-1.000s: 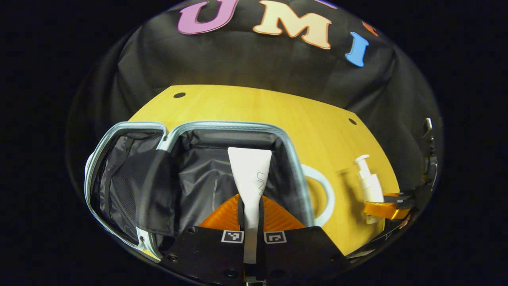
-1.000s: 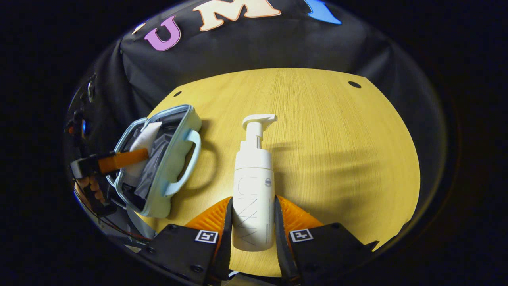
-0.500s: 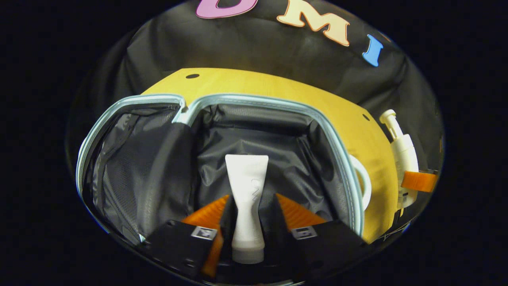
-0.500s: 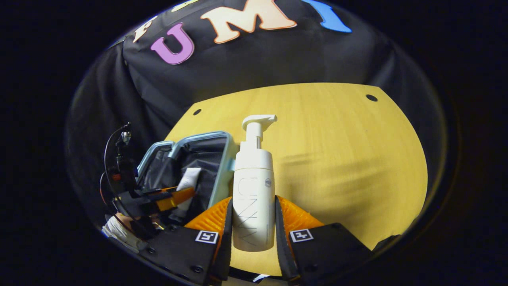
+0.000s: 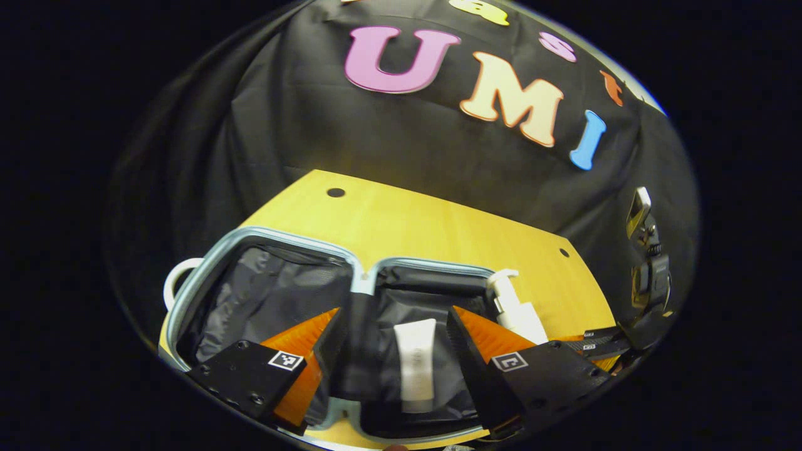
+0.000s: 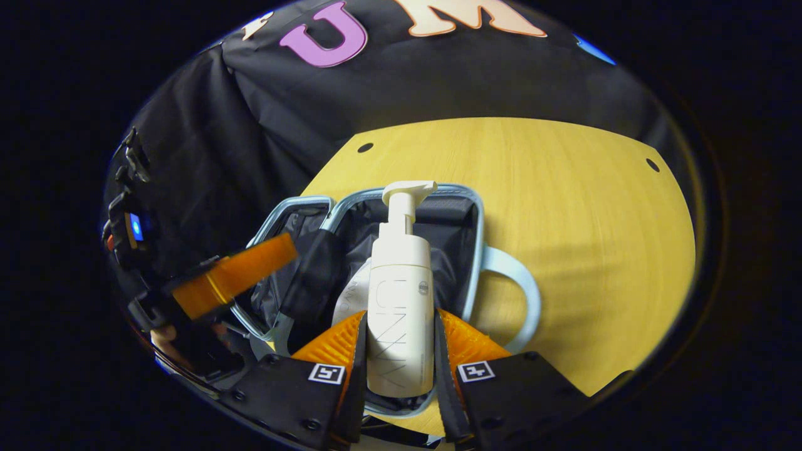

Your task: First open the suitcase, pack the skin care products into it, and then close the suitcase.

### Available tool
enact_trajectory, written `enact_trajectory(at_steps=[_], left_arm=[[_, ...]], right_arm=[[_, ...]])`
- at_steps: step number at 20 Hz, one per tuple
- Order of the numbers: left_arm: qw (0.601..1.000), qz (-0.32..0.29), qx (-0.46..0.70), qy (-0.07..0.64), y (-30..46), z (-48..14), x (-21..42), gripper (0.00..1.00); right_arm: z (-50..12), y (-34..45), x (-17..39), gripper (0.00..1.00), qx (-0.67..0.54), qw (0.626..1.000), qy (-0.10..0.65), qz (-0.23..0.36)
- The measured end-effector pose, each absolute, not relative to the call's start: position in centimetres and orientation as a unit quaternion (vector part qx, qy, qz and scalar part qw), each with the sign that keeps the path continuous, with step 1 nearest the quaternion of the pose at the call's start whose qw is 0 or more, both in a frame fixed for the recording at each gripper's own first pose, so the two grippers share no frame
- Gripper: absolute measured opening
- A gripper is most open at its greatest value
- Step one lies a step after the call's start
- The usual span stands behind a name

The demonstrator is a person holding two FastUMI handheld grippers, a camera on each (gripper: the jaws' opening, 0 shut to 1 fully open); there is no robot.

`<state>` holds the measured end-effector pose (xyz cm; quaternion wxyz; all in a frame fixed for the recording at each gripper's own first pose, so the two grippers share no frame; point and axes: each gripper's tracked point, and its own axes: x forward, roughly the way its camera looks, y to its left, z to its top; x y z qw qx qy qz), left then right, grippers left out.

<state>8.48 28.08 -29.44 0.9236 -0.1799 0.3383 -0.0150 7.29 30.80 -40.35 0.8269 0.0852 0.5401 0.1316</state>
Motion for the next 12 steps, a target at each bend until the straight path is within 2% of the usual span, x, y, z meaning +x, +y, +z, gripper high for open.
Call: enact_trajectory(at_steps=[1,2,10,12], left_arm=[[0.924,0.004,-0.175,0.339,30.2,-29.8,8.0,0.97],[0.924,0.019,-0.171,0.342,32.0,-30.1,7.5,0.93],[0.910,0.122,-0.163,0.362,46.3,-32.8,4.2,0.93],[0.903,0.142,-0.165,0.370,49.4,-34.3,4.4,0.93]], right_arm=[[-41.0,31.3,7.2,0.50,0.080,0.825,0.545,0.127],[-41.7,31.6,7.0,0.51,0.075,0.822,0.551,0.122],[-47.8,32.7,4.0,0.51,-0.004,0.783,0.618,0.068],[-48.3,32.5,4.1,0.55,-0.024,0.785,0.615,0.063]])
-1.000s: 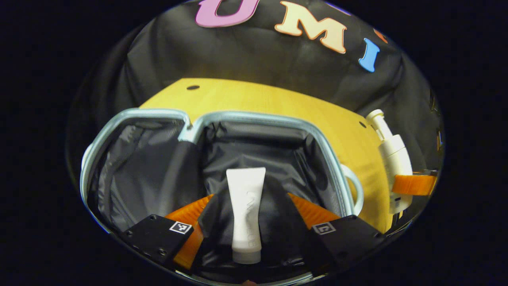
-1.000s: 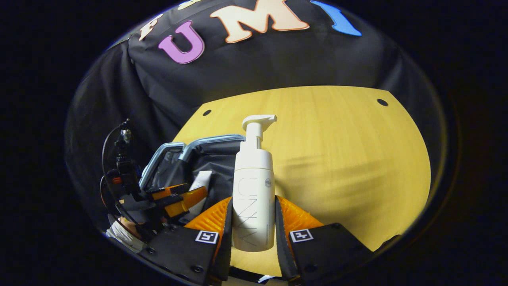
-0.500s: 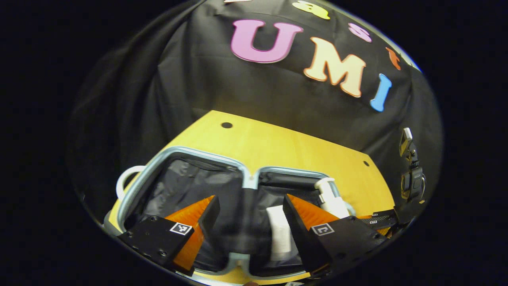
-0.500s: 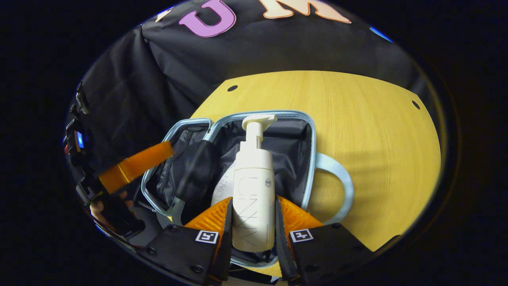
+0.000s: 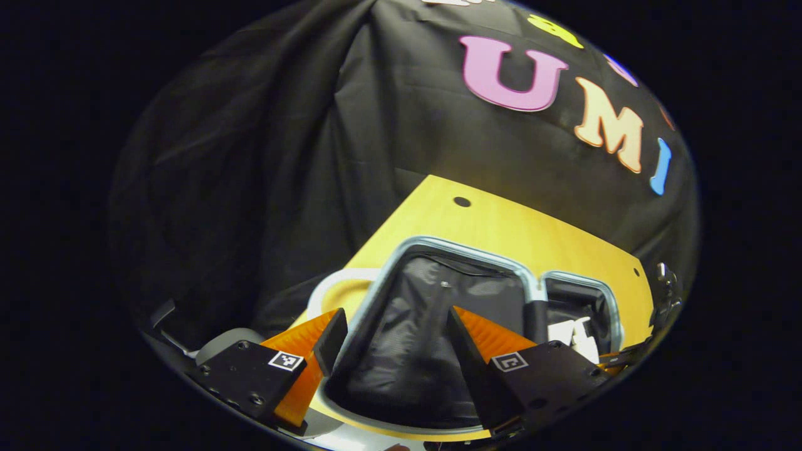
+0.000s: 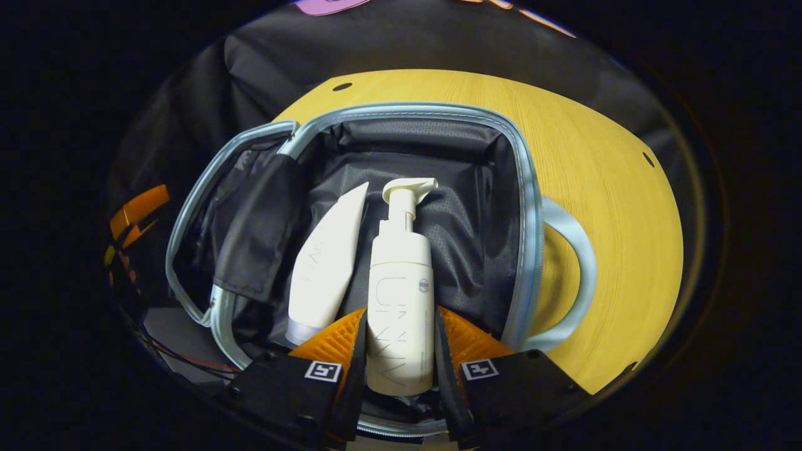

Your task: First open the suitcase, pack the skin care products into it, and then close the suitcase.

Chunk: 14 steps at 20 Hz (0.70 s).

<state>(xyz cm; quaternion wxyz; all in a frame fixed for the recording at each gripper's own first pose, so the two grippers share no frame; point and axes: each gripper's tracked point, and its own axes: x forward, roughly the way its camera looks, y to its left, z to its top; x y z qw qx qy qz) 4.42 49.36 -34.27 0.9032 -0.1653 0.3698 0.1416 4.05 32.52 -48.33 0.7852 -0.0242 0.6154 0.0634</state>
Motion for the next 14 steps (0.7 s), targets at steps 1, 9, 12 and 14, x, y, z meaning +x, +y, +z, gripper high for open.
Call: enact_trajectory(at_steps=[1,9,12,14], left_arm=[[0.898,0.152,-0.166,0.377,50.7,-35.0,4.5,0.93],[0.857,0.188,-0.228,0.421,56.2,-41.3,4.7,0.93],[0.842,0.189,-0.230,0.449,56.4,-43.7,4.4,0.93],[0.836,0.191,-0.235,0.458,56.8,-45.0,4.7,0.93]], right_arm=[[-47.8,32.5,4.1,0.58,-0.028,0.788,0.611,0.069],[-41.4,33.4,6.1,0.98,0.022,0.837,0.534,0.118],[-38.4,31.4,7.4,0.98,0.049,0.857,0.501,0.105],[-37.3,30.0,7.6,0.97,0.058,0.866,0.488,0.091]])
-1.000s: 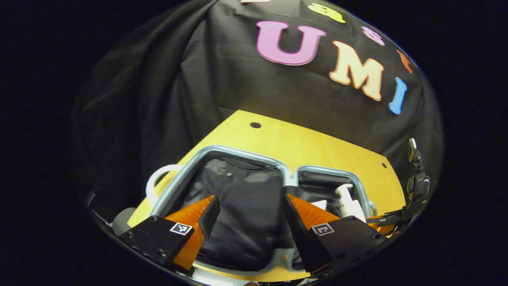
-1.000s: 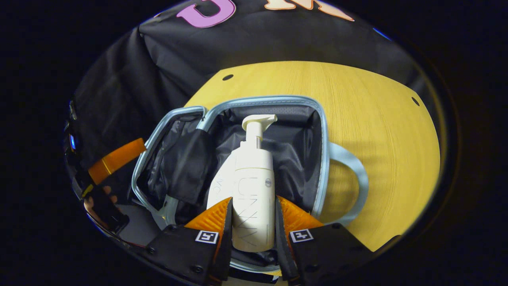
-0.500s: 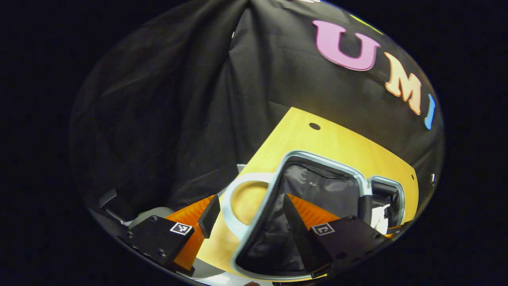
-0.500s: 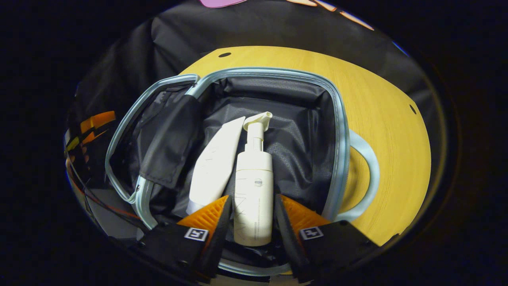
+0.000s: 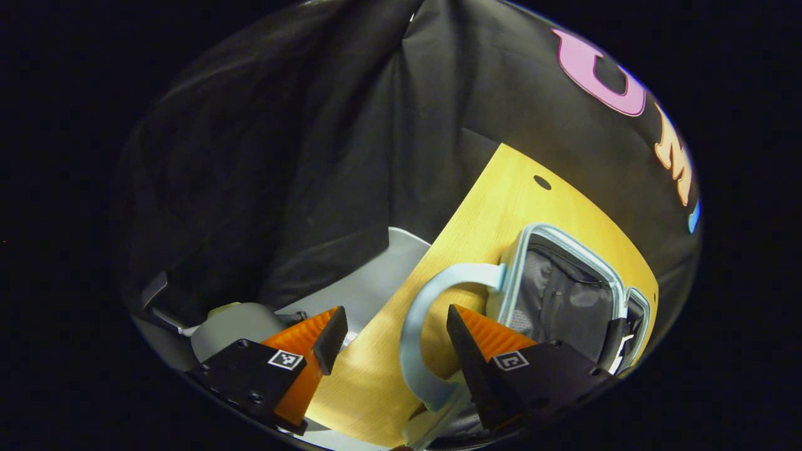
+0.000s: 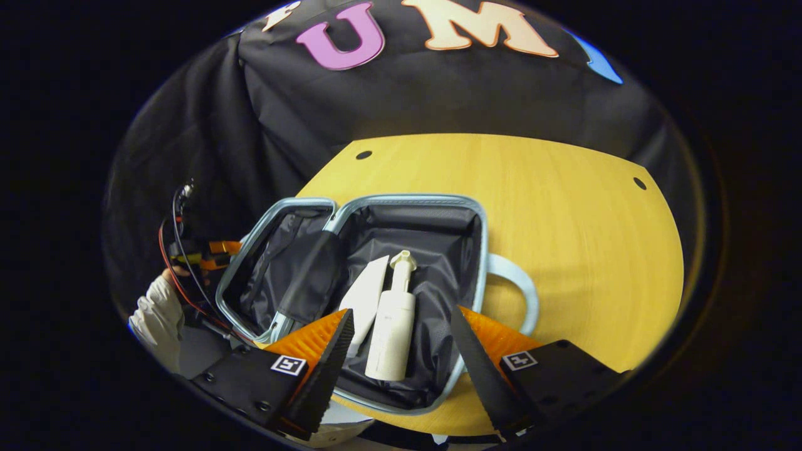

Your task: First open the suitcase, pack the skin care products into it, and then close the suitcase.

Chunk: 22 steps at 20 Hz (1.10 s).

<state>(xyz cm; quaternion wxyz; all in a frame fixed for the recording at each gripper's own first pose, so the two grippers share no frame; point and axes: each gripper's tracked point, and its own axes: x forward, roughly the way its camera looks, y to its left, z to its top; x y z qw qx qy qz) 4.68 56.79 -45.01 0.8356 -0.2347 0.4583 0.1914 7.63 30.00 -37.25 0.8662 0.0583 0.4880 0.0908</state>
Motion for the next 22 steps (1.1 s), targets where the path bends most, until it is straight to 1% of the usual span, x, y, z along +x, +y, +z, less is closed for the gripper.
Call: enact_trajectory(at_steps=[2,3,4,5,6,7,8,9,10,13,14,15,16,17,21,22], left_arm=[[0.821,0.186,-0.244,0.481,56.8,-46.3,4.4,0.95],[0.818,0.178,-0.244,0.490,56.9,-46.9,4.2,0.91],[0.811,0.174,-0.246,0.501,56.8,-47.0,3.9,0.80],[0.806,0.173,-0.237,0.514,56.7,-47.1,3.6,0.65],[0.808,0.174,-0.221,0.518,56.8,-46.5,3.7,0.50],[0.811,0.170,-0.229,0.510,56.1,-45.7,4.6,0.43],[0.817,0.162,-0.221,0.508,55.1,-45.1,5.3,0.06],[0.822,0.148,-0.213,0.508,54.3,-43.0,5.2,0.06],[0.833,0.138,-0.191,0.500,54.2,-41.4,5.1,0.02],[0.867,0.129,-0.136,0.463,54.7,-34.9,6.1,0.00],[0.876,0.125,-0.136,0.445,54.2,-32.4,6.6,0.00],[0.885,0.121,-0.139,0.427,53.4,-30.0,7.1,0.00],[0.894,0.112,-0.145,0.409,52.1,-28.1,7.7,0.00],[0.902,0.104,-0.150,0.392,50.9,-26.2,8.4,0.00],[0.920,0.069,-0.155,0.354,46.2,-20.3,9.9,0.00],[0.923,0.060,-0.155,0.347,44.9,-19.1,10.4,0.00]], right_arm=[[-36.2,28.1,7.8,0.98,0.056,0.874,0.476,0.077],[-35.8,27.3,7.8,0.97,0.056,0.878,0.471,0.069],[-35.4,26.5,7.9,0.97,0.057,0.881,0.466,0.062],[-35.1,25.8,7.9,0.94,0.058,0.883,0.462,0.055],[-34.9,24.9,8.1,0.98,0.060,0.886,0.457,0.049],[-34.7,24.0,8.3,0.97,0.062,0.889,0.451,0.045],[-34.4,22.9,8.5,0.97,0.063,0.893,0.445,0.041],[-33.8,22.2,8.5,0.97,0.065,0.896,0.438,0.039],[-33.3,22.0,8.7,0.97,0.067,0.899,0.431,0.042],[-32.1,21.3,9.0,0.97,0.071,0.907,0.412,0.048],[-31.9,21.0,8.9,0.97,0.073,0.908,0.410,0.051],[-31.7,21.0,9.0,0.94,0.077,0.909,0.406,0.057],[-31.5,20.9,9.0,0.94,0.082,0.910,0.402,0.063],[-31.2,20.4,9.0,0.98,0.085,0.912,0.397,0.066],[-29.8,18.0,9.0,0.98,0.090,0.919,0.379,0.067],[-29.5,17.2,9.1,0.94,0.094,0.920,0.375,0.065]])
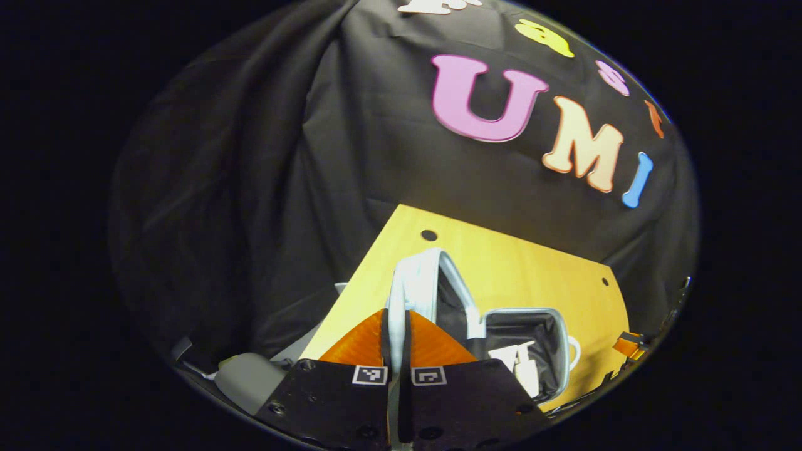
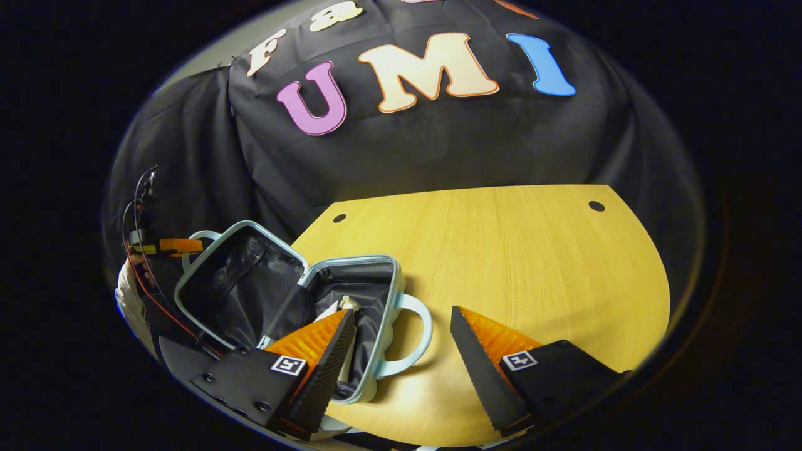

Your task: First open the suitcase, pack the skin care products into it, and then close the suitcase.

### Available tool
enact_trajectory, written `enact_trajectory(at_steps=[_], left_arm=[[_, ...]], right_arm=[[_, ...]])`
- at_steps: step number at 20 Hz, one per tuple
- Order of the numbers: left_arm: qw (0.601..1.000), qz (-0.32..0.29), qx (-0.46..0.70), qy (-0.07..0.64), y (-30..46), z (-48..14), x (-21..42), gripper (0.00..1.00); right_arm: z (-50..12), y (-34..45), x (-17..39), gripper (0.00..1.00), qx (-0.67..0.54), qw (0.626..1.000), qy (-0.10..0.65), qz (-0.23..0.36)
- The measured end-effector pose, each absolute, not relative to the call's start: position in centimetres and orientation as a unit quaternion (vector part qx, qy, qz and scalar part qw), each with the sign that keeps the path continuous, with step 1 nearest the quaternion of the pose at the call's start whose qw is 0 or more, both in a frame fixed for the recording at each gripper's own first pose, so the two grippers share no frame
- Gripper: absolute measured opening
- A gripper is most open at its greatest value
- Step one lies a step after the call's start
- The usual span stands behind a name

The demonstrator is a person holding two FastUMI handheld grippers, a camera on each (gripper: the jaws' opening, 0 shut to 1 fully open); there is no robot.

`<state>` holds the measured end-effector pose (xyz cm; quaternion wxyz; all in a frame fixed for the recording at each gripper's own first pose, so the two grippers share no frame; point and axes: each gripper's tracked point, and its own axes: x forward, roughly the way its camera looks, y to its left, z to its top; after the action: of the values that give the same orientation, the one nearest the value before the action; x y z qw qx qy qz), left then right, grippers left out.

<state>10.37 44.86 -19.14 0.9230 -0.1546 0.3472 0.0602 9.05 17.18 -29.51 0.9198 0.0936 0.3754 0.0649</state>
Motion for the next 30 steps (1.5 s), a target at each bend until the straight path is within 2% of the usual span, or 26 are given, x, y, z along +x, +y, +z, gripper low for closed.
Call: enact_trajectory(at_steps=[6,8,9,12,21,30], left_arm=[[0.937,-0.033,-0.180,0.298,34.1,-13.1,13.1,0.00],[0.937,-0.068,-0.171,0.297,30.4,-12.3,13.8,0.00],[0.935,-0.085,-0.169,0.298,28.2,-12.2,14.3,0.00],[0.927,-0.135,-0.165,0.308,22.4,-12.3,14.9,0.00],[0.880,-0.235,-0.195,0.363,9.1,-17.8,13.2,0.00],[0.853,-0.254,-0.174,0.422,2.5,-26.0,10.7,0.00]], right_arm=[[-27.2,11.9,9.0,0.97,0.114,0.929,0.349,0.039],[-26.1,9.9,8.9,0.97,0.119,0.933,0.339,0.029],[-25.7,9.3,8.8,0.94,0.121,0.935,0.333,0.023],[-25.2,6.9,8.1,0.97,0.125,0.937,0.325,0.008],[-24.4,0.4,4.7,0.98,0.123,0.938,0.320,-0.045],[-24.0,-3.9,1.4,0.98,0.126,0.933,0.326,-0.082]])
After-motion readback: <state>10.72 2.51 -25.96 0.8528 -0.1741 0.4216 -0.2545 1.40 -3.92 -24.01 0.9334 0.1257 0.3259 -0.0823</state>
